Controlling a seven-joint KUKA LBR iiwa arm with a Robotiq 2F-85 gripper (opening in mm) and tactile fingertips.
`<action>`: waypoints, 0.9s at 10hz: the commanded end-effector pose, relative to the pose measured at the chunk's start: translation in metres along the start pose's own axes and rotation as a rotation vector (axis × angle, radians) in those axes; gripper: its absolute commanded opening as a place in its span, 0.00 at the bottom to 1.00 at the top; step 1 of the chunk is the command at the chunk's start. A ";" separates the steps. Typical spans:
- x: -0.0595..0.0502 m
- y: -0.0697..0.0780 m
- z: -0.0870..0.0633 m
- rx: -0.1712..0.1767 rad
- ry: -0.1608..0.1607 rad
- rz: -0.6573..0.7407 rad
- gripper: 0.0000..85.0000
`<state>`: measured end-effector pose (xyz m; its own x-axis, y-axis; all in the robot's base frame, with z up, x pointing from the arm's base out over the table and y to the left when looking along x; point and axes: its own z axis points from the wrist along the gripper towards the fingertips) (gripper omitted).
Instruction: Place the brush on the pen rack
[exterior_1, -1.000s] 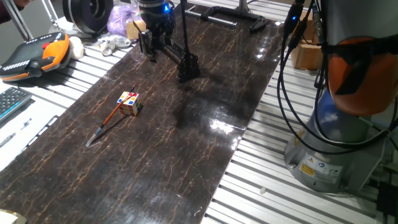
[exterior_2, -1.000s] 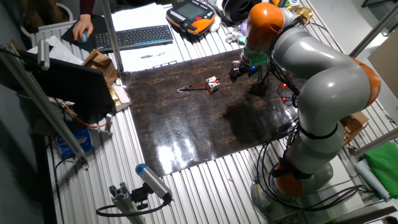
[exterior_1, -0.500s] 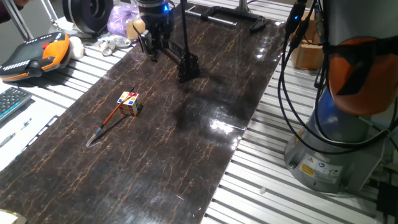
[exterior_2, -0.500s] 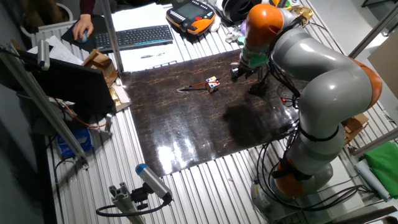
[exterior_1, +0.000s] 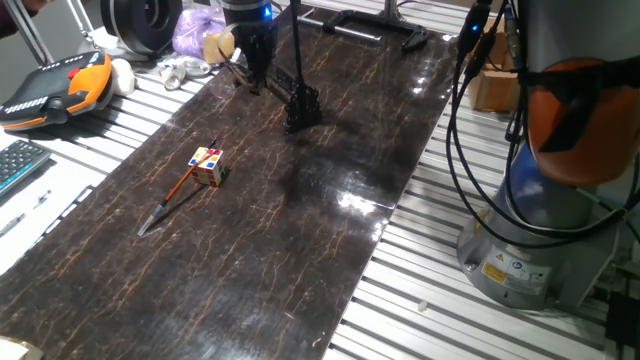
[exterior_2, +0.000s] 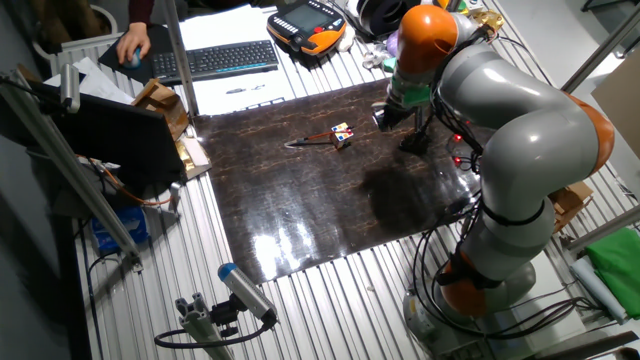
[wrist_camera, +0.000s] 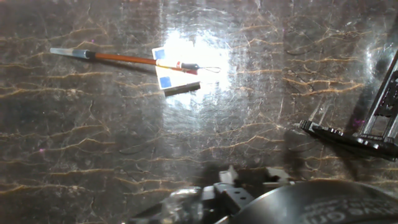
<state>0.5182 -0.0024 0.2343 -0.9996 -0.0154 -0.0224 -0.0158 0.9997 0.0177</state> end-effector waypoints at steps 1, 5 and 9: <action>0.000 -0.002 0.003 -0.002 -0.001 -0.003 0.01; -0.003 -0.001 0.013 -0.008 0.003 0.006 0.01; -0.004 0.001 0.013 -0.014 0.003 0.009 0.01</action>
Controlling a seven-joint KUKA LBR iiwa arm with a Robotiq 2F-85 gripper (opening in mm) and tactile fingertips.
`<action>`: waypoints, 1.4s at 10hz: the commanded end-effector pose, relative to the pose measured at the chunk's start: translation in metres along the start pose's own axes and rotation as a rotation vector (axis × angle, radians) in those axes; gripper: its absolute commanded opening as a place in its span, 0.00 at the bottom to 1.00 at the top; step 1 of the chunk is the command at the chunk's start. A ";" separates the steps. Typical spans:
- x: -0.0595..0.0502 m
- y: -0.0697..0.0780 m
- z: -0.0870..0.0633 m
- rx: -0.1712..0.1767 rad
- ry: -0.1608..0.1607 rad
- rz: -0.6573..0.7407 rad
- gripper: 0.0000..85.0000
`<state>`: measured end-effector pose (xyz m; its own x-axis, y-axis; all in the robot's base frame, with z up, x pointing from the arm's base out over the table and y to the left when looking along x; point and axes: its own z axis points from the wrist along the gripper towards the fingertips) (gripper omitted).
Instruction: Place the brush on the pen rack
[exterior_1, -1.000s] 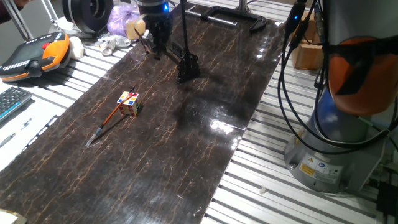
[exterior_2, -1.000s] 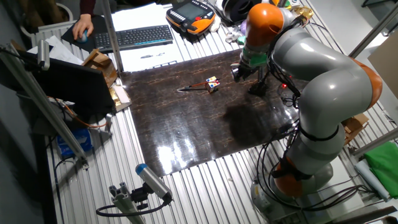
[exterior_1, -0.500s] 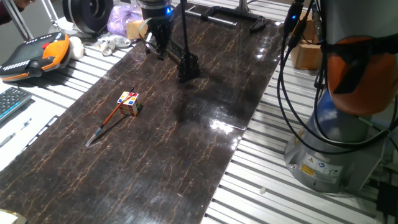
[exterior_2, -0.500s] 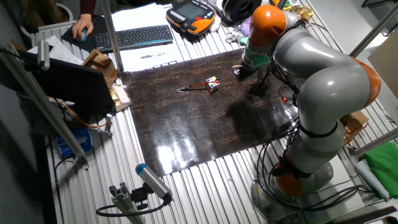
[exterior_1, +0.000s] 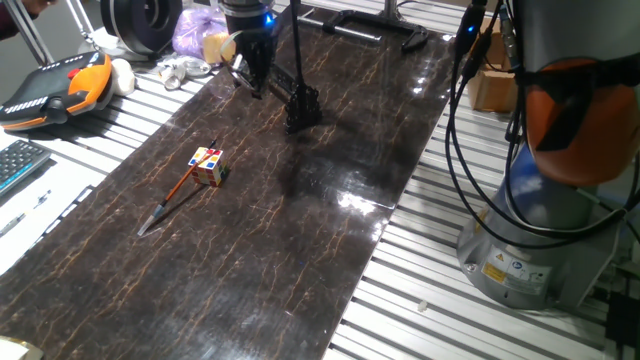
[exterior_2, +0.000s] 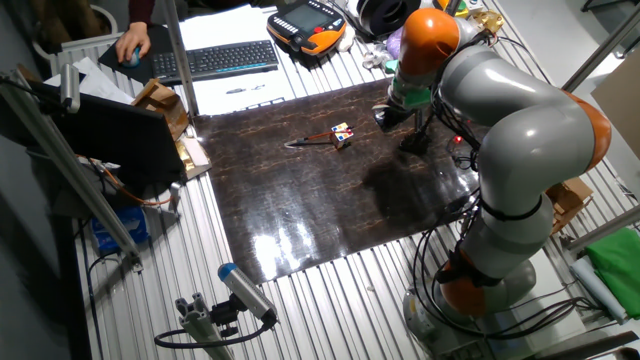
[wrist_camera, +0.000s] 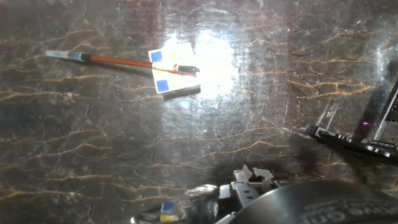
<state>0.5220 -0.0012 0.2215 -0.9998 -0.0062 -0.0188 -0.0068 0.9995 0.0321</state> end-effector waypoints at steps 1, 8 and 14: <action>0.000 0.000 0.000 0.000 0.000 0.002 0.01; 0.000 0.001 0.001 0.001 -0.005 0.009 0.01; -0.014 0.017 0.010 0.036 -0.009 0.076 0.01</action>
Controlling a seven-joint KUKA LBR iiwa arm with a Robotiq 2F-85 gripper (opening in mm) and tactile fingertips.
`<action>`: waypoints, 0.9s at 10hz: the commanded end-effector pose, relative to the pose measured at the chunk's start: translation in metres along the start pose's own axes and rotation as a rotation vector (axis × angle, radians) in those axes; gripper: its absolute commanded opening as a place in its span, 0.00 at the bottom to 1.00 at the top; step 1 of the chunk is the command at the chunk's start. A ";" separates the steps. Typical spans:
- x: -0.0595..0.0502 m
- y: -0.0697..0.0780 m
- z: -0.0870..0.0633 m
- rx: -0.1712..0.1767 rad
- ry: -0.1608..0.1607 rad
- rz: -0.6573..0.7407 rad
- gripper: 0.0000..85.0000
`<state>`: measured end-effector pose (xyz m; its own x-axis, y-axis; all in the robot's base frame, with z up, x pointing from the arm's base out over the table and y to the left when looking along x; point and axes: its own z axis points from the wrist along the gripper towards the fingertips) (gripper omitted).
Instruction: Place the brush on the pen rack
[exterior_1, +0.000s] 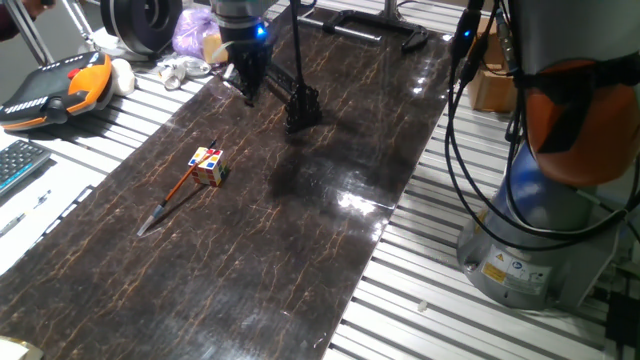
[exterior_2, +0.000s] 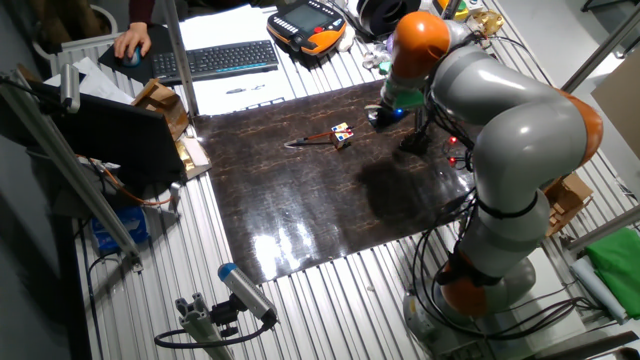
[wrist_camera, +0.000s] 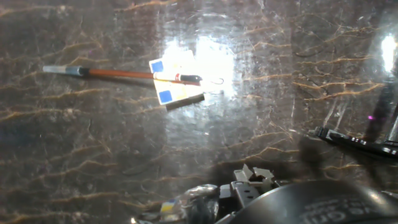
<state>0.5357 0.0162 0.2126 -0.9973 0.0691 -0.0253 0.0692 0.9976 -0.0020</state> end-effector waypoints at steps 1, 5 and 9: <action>-0.002 -0.001 -0.007 0.003 0.009 -0.001 0.01; -0.004 0.019 0.004 -0.002 0.003 0.062 0.01; -0.009 0.037 0.023 0.010 -0.003 0.209 0.01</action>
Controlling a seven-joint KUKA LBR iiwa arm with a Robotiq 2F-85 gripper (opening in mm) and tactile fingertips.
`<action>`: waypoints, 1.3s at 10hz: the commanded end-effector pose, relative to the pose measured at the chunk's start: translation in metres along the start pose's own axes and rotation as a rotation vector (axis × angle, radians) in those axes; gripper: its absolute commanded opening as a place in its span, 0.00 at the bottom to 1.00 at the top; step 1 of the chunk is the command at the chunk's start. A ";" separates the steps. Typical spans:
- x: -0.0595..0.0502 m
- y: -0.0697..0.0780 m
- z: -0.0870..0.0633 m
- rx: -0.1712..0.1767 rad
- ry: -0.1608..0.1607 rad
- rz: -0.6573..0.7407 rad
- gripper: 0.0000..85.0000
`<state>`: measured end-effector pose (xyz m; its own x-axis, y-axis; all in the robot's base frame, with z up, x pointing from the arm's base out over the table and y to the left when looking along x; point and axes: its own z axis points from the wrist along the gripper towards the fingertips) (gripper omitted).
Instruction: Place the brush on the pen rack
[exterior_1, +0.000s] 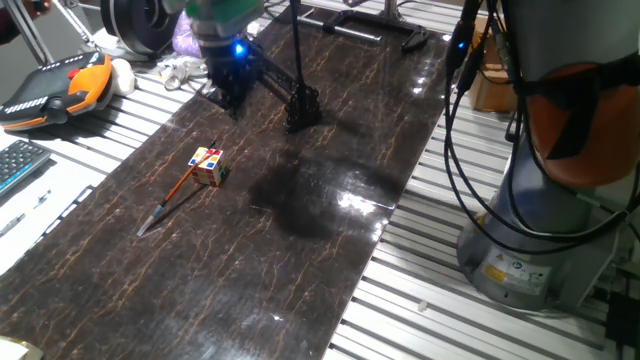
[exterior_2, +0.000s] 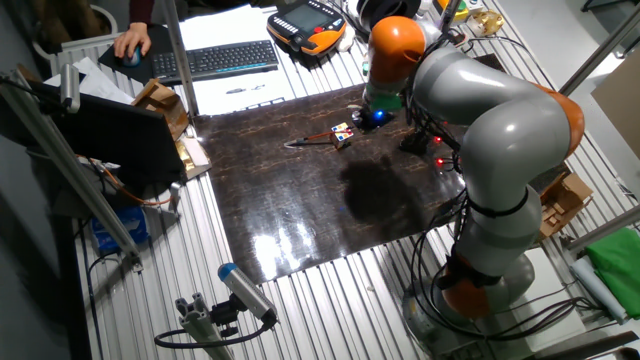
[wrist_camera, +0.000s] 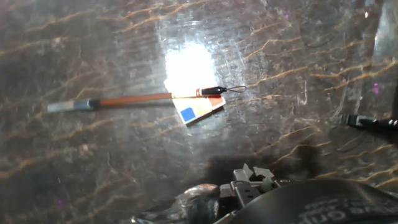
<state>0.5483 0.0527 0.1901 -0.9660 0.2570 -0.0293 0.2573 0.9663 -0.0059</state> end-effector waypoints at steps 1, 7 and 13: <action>-0.001 0.003 0.003 0.002 0.001 0.046 0.01; 0.001 0.016 0.015 0.002 0.008 0.301 0.01; 0.001 0.024 0.026 -0.018 0.030 0.473 0.01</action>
<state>0.5549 0.0767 0.1621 -0.7586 0.6514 0.0133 0.6515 0.7581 0.0281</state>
